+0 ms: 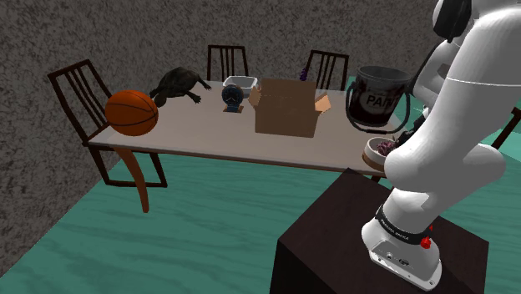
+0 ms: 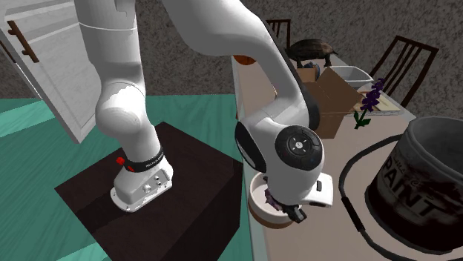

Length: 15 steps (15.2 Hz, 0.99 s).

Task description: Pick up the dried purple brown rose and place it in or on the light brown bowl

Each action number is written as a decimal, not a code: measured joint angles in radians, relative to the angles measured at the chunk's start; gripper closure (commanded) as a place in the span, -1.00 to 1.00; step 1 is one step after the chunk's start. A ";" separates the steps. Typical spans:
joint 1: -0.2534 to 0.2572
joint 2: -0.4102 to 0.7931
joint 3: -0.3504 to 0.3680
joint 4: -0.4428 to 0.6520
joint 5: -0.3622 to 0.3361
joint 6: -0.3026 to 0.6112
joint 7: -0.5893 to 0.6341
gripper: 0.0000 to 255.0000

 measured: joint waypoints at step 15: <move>0.244 -0.182 0.039 -0.142 -1.171 0.109 1.447 -1.00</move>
